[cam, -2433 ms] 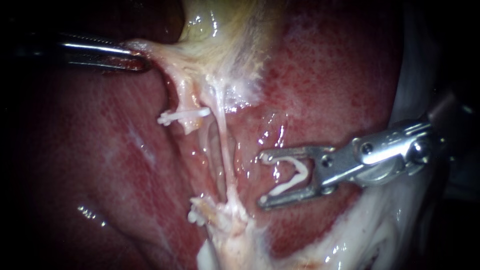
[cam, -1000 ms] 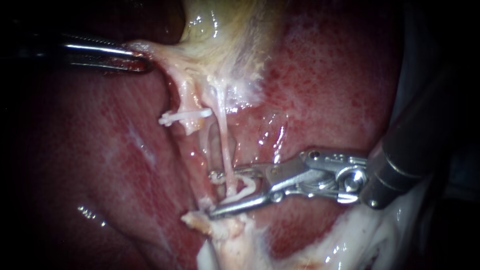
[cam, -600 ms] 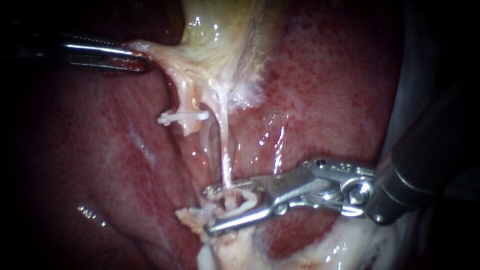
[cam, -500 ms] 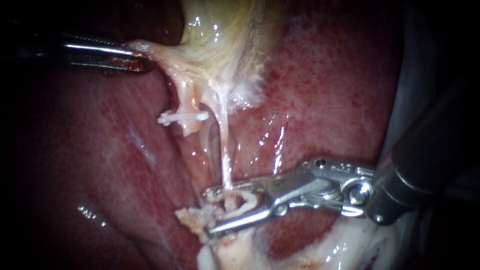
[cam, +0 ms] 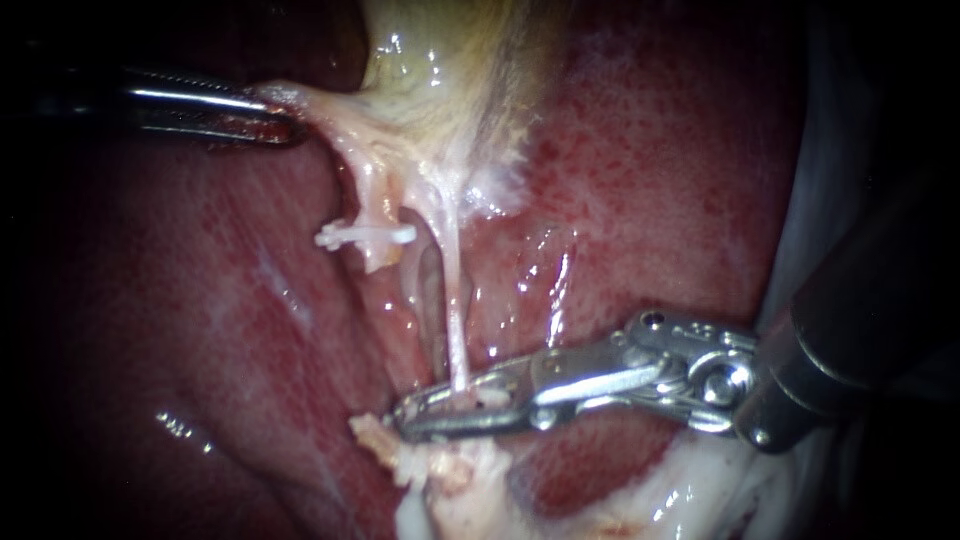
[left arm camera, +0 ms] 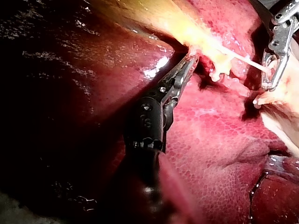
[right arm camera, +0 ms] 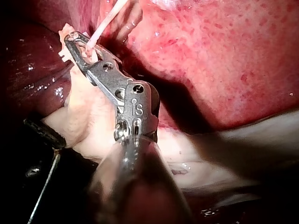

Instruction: Clipping first clip right tube

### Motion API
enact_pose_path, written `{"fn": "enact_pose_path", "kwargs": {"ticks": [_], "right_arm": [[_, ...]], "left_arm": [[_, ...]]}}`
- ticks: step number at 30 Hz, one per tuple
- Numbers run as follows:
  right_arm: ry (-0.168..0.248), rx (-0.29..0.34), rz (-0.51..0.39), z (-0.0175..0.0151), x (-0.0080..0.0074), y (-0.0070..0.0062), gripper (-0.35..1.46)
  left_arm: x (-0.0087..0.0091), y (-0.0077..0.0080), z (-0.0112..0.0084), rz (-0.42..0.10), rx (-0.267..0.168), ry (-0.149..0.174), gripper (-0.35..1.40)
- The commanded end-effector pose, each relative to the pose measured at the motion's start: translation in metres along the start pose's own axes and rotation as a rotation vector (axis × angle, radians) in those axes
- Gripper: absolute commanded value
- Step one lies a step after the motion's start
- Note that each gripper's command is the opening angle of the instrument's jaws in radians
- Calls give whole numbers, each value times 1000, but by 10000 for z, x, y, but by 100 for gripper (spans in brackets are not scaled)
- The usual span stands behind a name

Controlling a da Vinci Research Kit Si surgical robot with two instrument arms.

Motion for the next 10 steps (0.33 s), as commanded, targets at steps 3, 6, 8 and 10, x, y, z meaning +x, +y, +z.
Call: {"fn": "enact_pose_path", "kwargs": {"ticks": [3, 6, 8, 10], "right_arm": [[-2, 2, -2, 0, 0, 2, -35], [-2, 2, -2, 0, 0, 3, -35], [-2, 2, 4, 0, 0, 3, -35], [-2, 2, 4, 0, 0, 4, -35]], "left_arm": [[0, 0, 0, 0, 0, 0, -35], [0, 0, 1, 0, 0, 0, -35], [0, -1, 1, 0, 0, 0, -35], [0, -1, 2, 0, 0, 0, -35]]}}
